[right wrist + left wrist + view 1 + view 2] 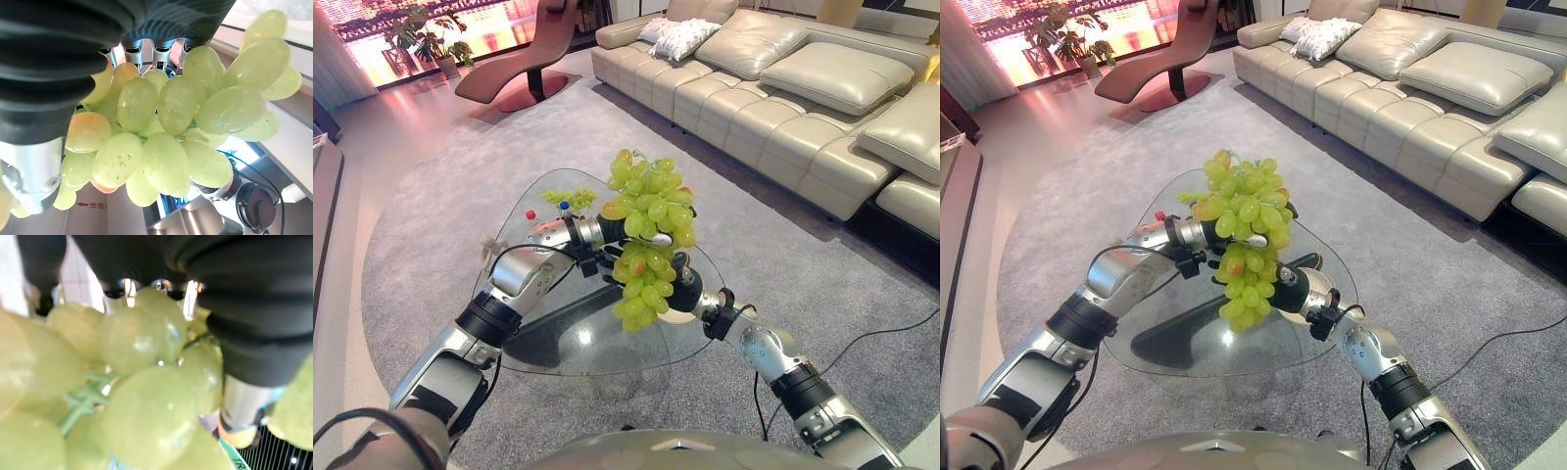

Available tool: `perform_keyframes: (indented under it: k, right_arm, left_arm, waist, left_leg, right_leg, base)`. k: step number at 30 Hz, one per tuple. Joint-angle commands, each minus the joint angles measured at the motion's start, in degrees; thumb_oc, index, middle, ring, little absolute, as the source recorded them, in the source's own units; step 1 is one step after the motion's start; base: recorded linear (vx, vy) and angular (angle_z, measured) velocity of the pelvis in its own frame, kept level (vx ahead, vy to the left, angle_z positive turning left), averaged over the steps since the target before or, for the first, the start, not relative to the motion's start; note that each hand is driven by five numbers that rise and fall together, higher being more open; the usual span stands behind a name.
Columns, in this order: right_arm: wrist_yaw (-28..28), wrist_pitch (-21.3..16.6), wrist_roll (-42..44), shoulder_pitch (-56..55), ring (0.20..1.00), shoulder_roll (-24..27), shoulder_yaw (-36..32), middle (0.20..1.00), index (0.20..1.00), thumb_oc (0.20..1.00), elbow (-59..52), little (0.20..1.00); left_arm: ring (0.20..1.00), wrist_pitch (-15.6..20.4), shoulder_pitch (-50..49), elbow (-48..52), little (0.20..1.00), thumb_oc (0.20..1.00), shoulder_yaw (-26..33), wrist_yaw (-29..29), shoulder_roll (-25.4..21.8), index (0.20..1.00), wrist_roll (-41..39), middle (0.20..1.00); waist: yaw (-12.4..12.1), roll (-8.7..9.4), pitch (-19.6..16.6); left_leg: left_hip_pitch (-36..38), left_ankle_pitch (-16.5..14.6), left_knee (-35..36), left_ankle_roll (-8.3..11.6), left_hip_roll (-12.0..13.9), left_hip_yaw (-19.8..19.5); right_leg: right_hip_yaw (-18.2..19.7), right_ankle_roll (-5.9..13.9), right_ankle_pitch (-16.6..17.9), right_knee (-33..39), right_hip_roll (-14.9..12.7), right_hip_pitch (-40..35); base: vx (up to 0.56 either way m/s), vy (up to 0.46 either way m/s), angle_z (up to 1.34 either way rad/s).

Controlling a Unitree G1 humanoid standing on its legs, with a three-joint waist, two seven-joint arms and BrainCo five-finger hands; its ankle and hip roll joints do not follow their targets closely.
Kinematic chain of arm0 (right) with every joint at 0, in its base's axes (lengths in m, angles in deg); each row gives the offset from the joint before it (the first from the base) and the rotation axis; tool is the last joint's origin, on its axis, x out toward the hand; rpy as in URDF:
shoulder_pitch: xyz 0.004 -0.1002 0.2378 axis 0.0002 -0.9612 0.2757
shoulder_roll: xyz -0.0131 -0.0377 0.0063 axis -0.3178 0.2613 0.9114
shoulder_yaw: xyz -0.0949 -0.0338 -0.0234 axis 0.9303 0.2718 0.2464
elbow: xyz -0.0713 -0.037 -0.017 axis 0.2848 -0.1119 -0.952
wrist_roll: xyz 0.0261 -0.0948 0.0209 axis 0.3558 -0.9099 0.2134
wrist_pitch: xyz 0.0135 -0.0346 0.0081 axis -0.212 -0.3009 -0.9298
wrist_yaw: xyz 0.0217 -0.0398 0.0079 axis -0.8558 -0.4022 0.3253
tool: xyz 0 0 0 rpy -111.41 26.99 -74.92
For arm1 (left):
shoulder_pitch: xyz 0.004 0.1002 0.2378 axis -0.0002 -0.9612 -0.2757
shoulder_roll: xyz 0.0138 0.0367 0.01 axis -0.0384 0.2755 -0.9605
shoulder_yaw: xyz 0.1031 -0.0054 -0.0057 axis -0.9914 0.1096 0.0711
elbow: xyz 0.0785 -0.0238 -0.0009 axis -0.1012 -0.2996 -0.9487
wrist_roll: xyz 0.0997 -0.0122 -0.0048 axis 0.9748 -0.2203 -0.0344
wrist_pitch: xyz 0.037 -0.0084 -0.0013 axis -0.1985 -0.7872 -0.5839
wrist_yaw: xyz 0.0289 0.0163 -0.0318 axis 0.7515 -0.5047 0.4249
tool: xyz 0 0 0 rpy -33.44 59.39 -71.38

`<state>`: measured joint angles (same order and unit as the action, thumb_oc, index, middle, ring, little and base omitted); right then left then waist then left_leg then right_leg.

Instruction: Pick up fruits into the plate

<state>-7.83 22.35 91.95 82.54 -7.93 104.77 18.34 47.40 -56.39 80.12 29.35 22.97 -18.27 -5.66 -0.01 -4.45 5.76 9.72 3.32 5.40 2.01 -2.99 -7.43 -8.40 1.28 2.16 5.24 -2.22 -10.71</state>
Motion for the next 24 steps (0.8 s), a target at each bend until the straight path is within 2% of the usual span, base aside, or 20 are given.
perform_keyframes:
  k: [1, 7, 9, 10, 24]
  right_arm:
    - [-1.6, -0.69, 3.74, 4.37, 1.0, -3.65, 0.96, 1.0, 1.0, 1.0, -5.44, 1.0]
    - [-2.81, 1.06, 4.12, 4.73, 1.0, -3.29, 1.47, 1.0, 1.0, 1.0, -6.74, 1.0]
    - [-3.26, 1.08, 4.11, 5.07, 0.432, -3.04, 1.89, 0.432, 0.432, 0.432, -6.46, 0.432]
    - [-3.93, 1.48, 4.06, 5.07, 0.2, -2.86, 2.1, 0.2, 0.2, 0.2, -6.36, 0.2]
    - [-4.77, 2.72, 4.85, 5.13, 0.2, -2.15, 2.35, 0.2, 0.2, 0.2, -6.5, 0.2]
  left_arm:
    - [0.2, 2.66, 3.57, -2.09, 0.2, 0.2, 0.35, 0.2, 1.31, 0.2, -0.66, 0.2]
    - [0.2, 2.72, 3.54, -3.15, 0.2, 0.2, -0.43, -0.95, 0.5, 0.2, 0.69, 0.2]
    - [0.2, 2.97, 3.87, -4.02, 0.2, 0.2, -0.77, -1.77, 0.25, 0.2, 1.28, 0.2]
    - [0.2, 2.8, 4.02, -4.62, 0.2, 0.2, -0.91, -2.1, 0.23, 0.2, 1.74, 0.2]
    - [0.2, 2.46, 3.48, -6.32, 0.2, 0.2, -0.94, -2.39, 0.18, 0.2, 2.24, 0.2]
  waist:
    - [-1.03, 2.44, -0.29]
    - [-1.06, 2.39, -0.2]
    - [-1.11, 2.41, -0.13]
    - [-1.06, 2.4, -0.16]
    - [-0.89, 2.35, 0.09]
  left_leg:
    - [1.92, -8.5, -2.63, -0.14, 0.65, 7.18]
    - [1.91, -8.5, -2.68, -0.17, 0.56, 7.22]
    - [1.91, -8.47, -2.67, -0.18, 0.54, 7.23]
    - [1.89, -8.45, -2.69, -0.18, 0.51, 7.26]
    - [2.1, -8.46, -2.69, -0.16, 0.54, 7.5]
  right_leg:
    - [-0.42, 4.2, -4.2, -1.19, -2.48, -0.72]
    - [-0.3, 4.25, -4.14, -1.18, -2.48, -0.69]
    - [-0.34, 4.28, -4.1, -1.22, -2.5, -0.67]
    - [-0.31, 4.28, -4.12, -1.27, -2.45, -0.62]
    - [-0.13, 4.27, -4.1, -1.29, -2.34, -0.71]
  base:
    - [0.0, 0.0, 0.0]
    - [0.0, 0.0, 0.0]
    - [0.0, 0.0, 0.0]
    - [0.0, 0.0, 0.0]
    - [0.0, 0.0, 0.0]
